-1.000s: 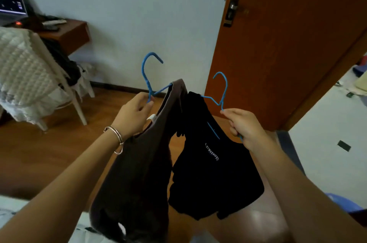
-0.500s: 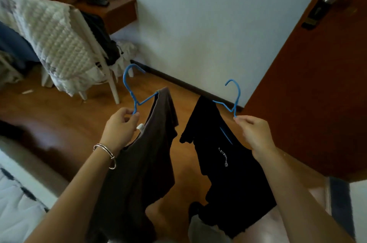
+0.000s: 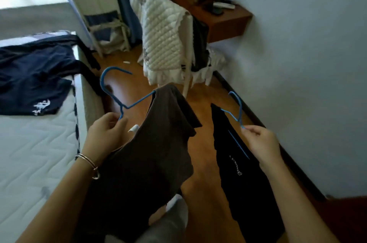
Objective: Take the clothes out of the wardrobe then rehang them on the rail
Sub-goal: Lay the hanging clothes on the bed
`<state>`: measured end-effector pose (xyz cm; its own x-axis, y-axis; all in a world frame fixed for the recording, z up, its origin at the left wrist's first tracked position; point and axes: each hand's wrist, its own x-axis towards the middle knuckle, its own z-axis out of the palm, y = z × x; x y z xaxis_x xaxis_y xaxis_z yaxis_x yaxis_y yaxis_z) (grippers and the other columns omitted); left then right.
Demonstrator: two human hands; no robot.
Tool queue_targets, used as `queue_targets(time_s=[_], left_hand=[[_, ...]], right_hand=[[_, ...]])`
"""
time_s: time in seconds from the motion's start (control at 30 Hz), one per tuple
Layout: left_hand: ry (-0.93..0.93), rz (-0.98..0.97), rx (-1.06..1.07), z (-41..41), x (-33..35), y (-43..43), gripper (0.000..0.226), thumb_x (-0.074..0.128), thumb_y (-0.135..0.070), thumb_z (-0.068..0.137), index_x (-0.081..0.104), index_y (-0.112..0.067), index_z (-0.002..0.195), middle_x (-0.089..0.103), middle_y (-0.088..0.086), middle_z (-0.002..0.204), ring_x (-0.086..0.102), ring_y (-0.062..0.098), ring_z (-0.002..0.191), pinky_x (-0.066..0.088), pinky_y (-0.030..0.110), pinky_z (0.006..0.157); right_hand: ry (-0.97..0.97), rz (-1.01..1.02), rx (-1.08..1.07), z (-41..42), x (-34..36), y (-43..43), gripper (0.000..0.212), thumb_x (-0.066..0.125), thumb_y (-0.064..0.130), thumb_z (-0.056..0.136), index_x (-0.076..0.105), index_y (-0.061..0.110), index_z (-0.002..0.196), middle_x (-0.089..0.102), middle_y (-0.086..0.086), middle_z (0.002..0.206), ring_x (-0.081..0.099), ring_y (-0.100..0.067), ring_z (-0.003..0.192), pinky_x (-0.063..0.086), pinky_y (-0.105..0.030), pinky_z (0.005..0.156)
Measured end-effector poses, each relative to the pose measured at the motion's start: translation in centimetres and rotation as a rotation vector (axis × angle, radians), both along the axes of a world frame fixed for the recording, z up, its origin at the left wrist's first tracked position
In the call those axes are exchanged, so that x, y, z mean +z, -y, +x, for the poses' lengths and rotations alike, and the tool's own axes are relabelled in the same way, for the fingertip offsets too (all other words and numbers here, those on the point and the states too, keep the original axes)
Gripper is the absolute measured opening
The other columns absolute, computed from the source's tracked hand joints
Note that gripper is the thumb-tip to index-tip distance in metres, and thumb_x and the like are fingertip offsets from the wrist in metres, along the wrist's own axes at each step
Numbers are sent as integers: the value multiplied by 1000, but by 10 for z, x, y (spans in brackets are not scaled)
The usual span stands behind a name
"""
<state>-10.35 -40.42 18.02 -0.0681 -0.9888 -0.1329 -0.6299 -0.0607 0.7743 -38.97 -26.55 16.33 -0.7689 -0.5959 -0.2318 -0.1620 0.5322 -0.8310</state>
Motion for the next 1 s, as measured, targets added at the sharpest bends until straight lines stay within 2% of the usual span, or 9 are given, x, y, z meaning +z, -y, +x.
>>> queue_targets(time_s=[0.1, 0.27, 0.37, 0.47, 0.57, 0.67, 0.73, 0.8, 1.0], left_hand=[[-34, -2, 66, 1, -3, 50, 16, 53, -28, 90, 58, -14, 84, 53, -1, 64, 45, 13, 56, 33, 27, 53], [-71, -20, 188, 20, 7, 128, 16, 53, -26, 90, 59, -14, 81, 59, 1, 62, 43, 12, 49, 34, 27, 52], [-73, -43, 265, 33, 15, 165, 17, 53, -23, 90, 62, -10, 87, 61, 9, 67, 44, 5, 44, 35, 29, 57], [-57, -77, 333, 45, 19, 200, 16, 53, -23, 90, 61, -10, 88, 62, 3, 62, 43, -2, 31, 32, 27, 50], [15, -128, 379, 54, 25, 227, 16, 53, -25, 90, 62, -12, 88, 64, -4, 61, 46, 3, 37, 35, 27, 51], [94, -164, 453, 65, 28, 262, 15, 53, -27, 90, 61, -20, 80, 65, -10, 52, 51, 0, 43, 37, 13, 49], [136, -175, 524, 72, 33, 285, 17, 54, -29, 89, 56, -30, 72, 64, -14, 49, 52, -2, 45, 38, 12, 50], [188, -171, 608, 79, 41, 304, 15, 55, -28, 89, 57, -27, 74, 63, -14, 57, 53, -1, 46, 37, 15, 55], [303, -115, 888, 104, 66, 328, 11, 56, -28, 88, 62, -19, 85, 63, 5, 63, 52, 4, 50, 35, 12, 59]], right_hand=[[-58, 2, 98, 0, -4, 83, 20, 61, 15, 86, 71, 3, 99, 64, -6, 81, 59, -19, 79, 42, -25, 73], [-105, -59, 285, 7, 9, 213, 19, 62, 17, 85, 72, 6, 97, 67, -6, 82, 64, -23, 86, 46, -29, 77], [-85, -93, 405, 18, 13, 279, 22, 59, 18, 88, 70, 7, 103, 65, -2, 77, 59, -16, 73, 43, -24, 65], [-68, -117, 537, 34, 16, 347, 25, 57, 16, 89, 68, 4, 108, 62, -2, 76, 55, -15, 68, 41, -17, 56], [-75, -152, 664, 50, 20, 406, 25, 57, 17, 89, 67, 4, 108, 60, 3, 71, 54, -12, 64, 44, -14, 51], [-86, -186, 806, 68, 21, 480, 23, 57, 15, 88, 69, 5, 105, 62, -1, 74, 58, -15, 70, 48, -31, 72], [-93, -204, 876, 80, 22, 530, 20, 59, 13, 86, 70, 3, 100, 61, -2, 69, 56, -18, 70, 45, -31, 71], [-118, -208, 945, 93, 26, 578, 18, 61, 13, 84, 71, 4, 95, 56, 7, 62, 53, -18, 70, 41, -28, 70], [-179, -221, 1284, 169, 56, 681, 14, 62, 20, 83, 73, 15, 89, 63, 2, 73, 59, -15, 81, 39, -23, 72]])
